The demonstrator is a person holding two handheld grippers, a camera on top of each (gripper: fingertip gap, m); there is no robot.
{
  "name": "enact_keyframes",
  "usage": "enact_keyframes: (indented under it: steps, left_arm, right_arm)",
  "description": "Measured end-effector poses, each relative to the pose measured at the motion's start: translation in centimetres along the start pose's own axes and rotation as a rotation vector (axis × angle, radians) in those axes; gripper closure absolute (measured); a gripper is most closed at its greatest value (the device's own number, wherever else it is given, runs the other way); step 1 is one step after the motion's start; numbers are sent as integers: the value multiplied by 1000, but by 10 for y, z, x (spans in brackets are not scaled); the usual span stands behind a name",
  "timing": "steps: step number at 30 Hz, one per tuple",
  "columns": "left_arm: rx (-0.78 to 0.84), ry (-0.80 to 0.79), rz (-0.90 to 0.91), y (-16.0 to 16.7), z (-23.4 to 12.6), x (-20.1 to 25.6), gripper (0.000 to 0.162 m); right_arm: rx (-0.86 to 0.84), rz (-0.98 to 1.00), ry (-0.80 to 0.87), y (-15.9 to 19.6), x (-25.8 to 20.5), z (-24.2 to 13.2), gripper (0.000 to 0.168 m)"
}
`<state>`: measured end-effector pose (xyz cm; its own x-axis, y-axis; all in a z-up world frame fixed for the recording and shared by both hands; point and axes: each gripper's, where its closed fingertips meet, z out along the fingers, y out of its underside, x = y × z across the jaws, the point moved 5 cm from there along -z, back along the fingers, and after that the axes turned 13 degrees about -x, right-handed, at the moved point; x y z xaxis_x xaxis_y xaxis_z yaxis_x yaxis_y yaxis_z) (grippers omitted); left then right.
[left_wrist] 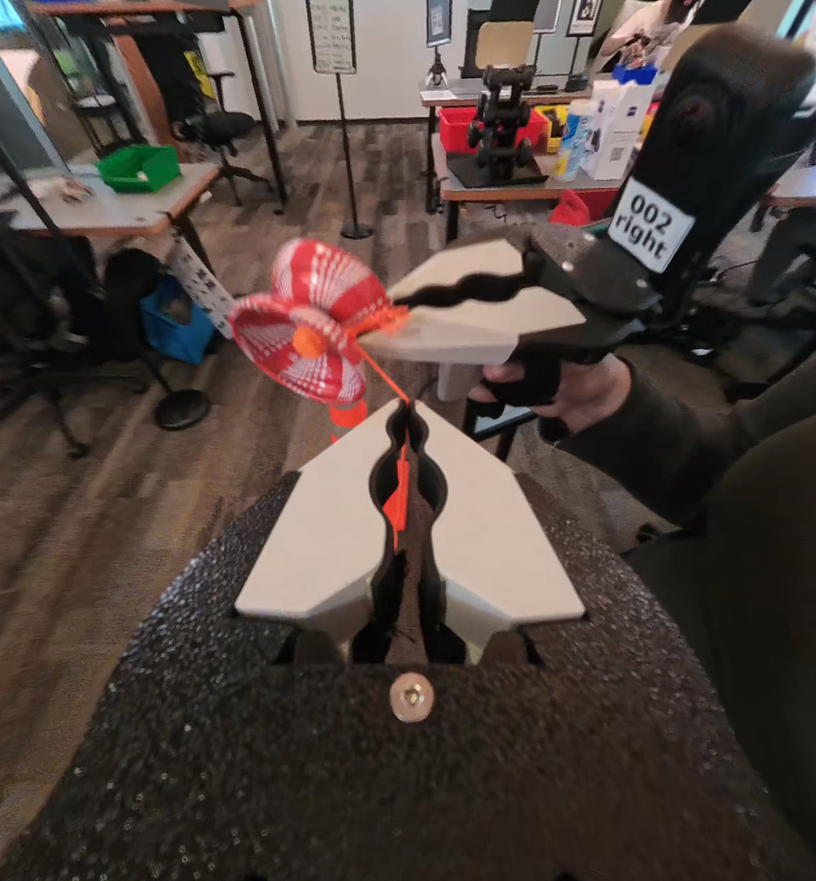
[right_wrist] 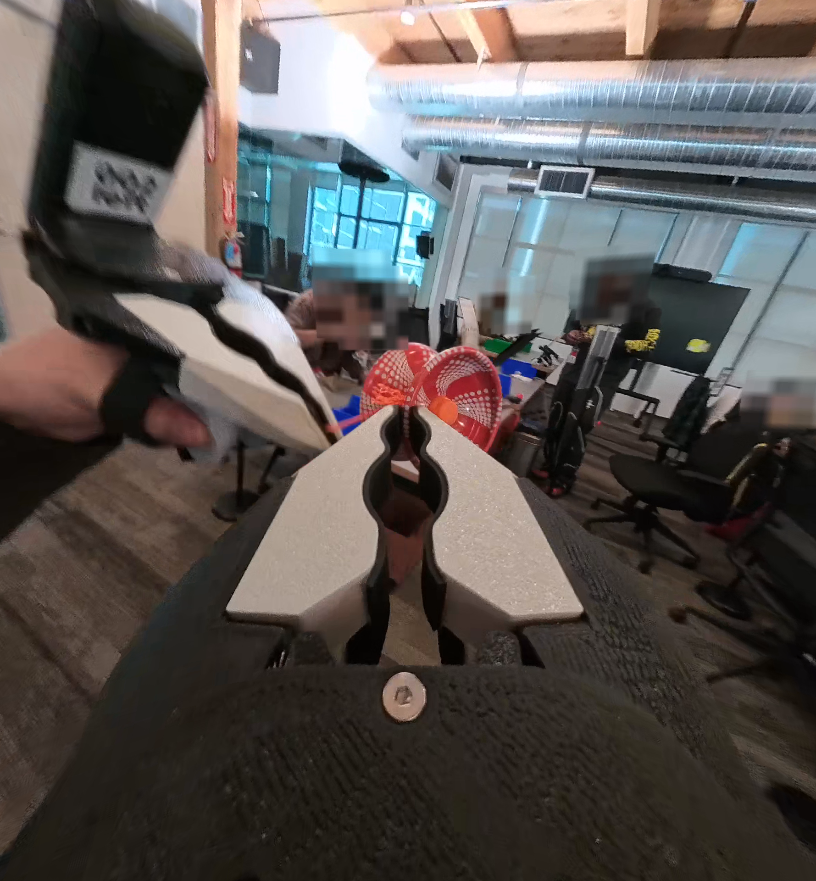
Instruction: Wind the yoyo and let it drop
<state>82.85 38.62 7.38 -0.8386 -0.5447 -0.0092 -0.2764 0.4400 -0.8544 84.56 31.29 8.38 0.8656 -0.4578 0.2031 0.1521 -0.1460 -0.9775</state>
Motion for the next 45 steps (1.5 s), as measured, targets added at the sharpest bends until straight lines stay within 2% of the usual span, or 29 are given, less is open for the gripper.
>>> enact_keyframes:
  steps: [6, 11, 19, 22, 25, 28, 31, 34, 36, 40, 43, 45]
  left_arm:
    - [105, 106, -93, 18, 19, -12, 162]
    - [168, 90, -67, 24, 22, -21, 162]
    - [215, 217, -109, 41, 38, -18, 162]
    - [246, 174, -138, 49, 42, -31, 162]
    - [269, 72, -121, 49, 29, -50, 162]
    - [202, -8, -11, 44, 19, -59, 162]
    - [80, -78, 182, 40, 20, -56, 162]
    - [-90, -202, 362, 34, 19, -63, 162]
    - [-139, -258, 430, 22, 11, -61, 162]
    - [-151, -302, 455, -3, -3, -42, 162]
    - [-170, -335, 418, -9, -9, -26, 162]
    - [-179, -285, 374, -8, -6, -8, 162]
  right_arm:
    - [72, 158, -173, 1, -6, 2, 167]
    - [101, 203, -223, 3, -1, 0, 167]
    - [135, 256, -255, 4, 4, -3, 167]
    - [115, 223, -294, 6, 1, -3, 168]
    - [66, 135, -347, 12, -8, -2, 167]
    - [-2, -3, -376, 18, -20, -1, 167]
    - [-43, -112, -406, 23, -31, -1, 167]
    - [-123, -198, -354, 31, -29, 0, 167]
    - [-177, -246, -297, 37, -25, 4, 167]
    - [-157, -263, -202, 31, -21, 6, 167]
    - [-149, -290, -77, 27, -12, 7, 167]
    - [-110, -276, -42, 24, -11, 8, 167]
